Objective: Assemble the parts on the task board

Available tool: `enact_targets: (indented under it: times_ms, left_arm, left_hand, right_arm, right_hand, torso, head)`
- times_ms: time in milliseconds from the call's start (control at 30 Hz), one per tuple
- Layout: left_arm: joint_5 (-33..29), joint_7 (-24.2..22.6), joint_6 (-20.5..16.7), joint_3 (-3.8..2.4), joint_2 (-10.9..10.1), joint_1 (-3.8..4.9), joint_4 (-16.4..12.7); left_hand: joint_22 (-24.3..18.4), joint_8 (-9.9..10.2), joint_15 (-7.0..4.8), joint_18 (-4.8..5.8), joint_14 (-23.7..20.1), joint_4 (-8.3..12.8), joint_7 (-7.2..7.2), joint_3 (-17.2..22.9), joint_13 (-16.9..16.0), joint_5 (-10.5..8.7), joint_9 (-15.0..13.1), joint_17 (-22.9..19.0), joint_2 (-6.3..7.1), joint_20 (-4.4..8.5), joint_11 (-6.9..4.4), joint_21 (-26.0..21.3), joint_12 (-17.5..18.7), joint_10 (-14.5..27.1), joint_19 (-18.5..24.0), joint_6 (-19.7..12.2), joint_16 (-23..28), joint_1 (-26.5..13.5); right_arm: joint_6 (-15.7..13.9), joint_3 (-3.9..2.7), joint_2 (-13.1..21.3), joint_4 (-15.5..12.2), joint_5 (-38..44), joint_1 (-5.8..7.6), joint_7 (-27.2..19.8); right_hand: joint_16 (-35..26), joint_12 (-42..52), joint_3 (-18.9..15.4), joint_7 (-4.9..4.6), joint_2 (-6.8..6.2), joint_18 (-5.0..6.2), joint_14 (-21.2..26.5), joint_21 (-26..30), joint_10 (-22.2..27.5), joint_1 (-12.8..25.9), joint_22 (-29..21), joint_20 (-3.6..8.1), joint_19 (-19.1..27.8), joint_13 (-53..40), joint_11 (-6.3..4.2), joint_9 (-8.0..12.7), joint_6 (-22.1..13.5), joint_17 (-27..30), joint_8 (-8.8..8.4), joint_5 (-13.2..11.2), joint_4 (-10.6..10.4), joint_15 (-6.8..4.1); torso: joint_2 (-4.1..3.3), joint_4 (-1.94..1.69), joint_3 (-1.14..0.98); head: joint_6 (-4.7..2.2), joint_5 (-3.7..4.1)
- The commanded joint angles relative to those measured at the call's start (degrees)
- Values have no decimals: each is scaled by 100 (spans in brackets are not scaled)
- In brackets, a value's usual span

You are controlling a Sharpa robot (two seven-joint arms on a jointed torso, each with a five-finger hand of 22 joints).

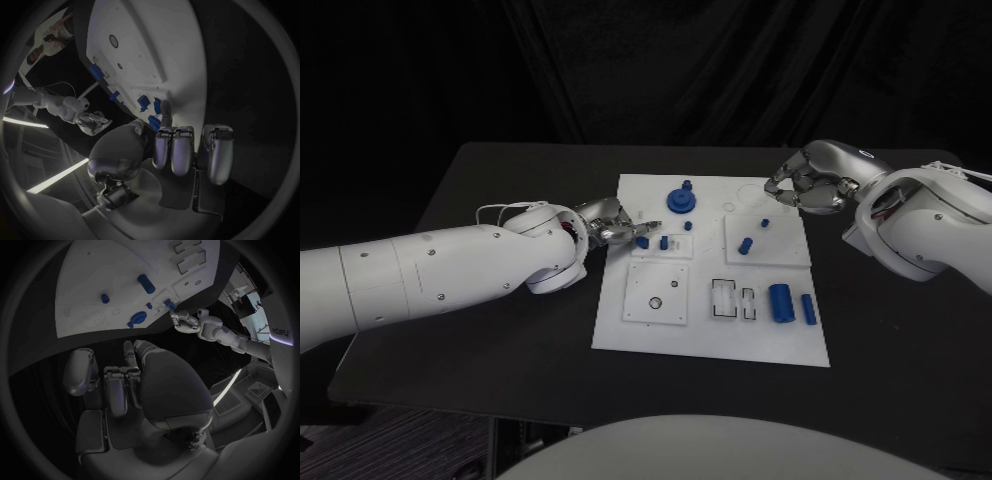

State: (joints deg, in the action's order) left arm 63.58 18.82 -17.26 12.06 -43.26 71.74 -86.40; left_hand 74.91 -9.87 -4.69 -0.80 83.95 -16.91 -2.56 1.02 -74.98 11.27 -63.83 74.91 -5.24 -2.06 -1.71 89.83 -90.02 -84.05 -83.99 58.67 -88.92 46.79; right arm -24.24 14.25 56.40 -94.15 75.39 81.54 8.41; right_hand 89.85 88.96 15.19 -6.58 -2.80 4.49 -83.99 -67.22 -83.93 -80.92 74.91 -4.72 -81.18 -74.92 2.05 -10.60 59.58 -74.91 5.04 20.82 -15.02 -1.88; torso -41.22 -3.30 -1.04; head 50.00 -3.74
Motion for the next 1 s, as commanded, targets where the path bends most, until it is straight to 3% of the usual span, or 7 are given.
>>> enact_targets:
  times_ms: [33,100,333,800,1000]
  left_arm:
    - [-275,-271,72,3,10,-20,12]
    - [-305,-316,52,3,10,-21,16]
    - [-352,-491,-9,3,19,-23,32]
    - [-364,-646,-68,3,46,-23,55]
    - [-364,-543,-26,3,44,-24,56]
  left_hand:
    - [1421,25,48,14,547,2,-20,-38,-1502,-18,-7,1351,-56,-31,39,-40,2,-595,-404,-3,9,-24]
    - [1418,-13,47,13,555,7,-10,-84,-1502,40,-24,1374,-194,-33,34,-44,2,-595,-398,34,-8,-24]
    - [1420,-101,36,14,562,7,9,-193,-1502,354,-88,1395,-404,-24,19,-46,2,-595,-403,53,-25,70]
    - [1438,-174,27,27,576,13,22,-330,-1502,695,-145,1432,-477,-14,8,-35,2,-595,-442,32,-52,218]
    - [1448,-324,6,33,581,13,59,-406,-1502,803,-248,1445,-500,2,-20,-27,2,-595,-464,107,-62,293]
  right_arm:
    - [-27,-4,2,-2,10,-15,117]
    - [-28,-4,2,-1,10,-16,118]
    - [-34,-4,2,0,10,-20,120]
    - [-42,-4,4,-1,10,-31,120]
    - [-39,-4,9,-5,10,-32,120]
  right_hand:
    - [15,-23,36,-9,-24,30,-601,30,-451,-40,875,6,52,-1372,19,6,-7,-1509,-16,22,-6,37]
    - [15,-23,36,-9,-24,30,-601,30,-451,-40,875,6,52,-1372,19,6,-7,-1509,-16,22,-6,37]
    - [15,-24,40,-9,-21,31,-601,33,-450,-41,875,5,53,-1371,19,6,-5,-1509,-15,23,-6,38]
    - [15,-22,45,-8,-19,31,-601,33,-452,-45,875,5,53,-1373,18,6,-5,-1509,-15,24,-3,38]
    - [15,-22,45,-8,-19,31,-601,33,-452,-45,875,5,53,-1373,18,6,-5,-1509,-15,24,-3,38]
  torso:
    - [0,-1,-3]
    - [0,1,-3]
    - [1,0,-3]
    - [-1,4,-2]
    - [-1,-2,-1]
  head:
    - [0,-3]
    - [0,-6]
    - [0,-2]
    - [0,-13]
    - [0,-6]
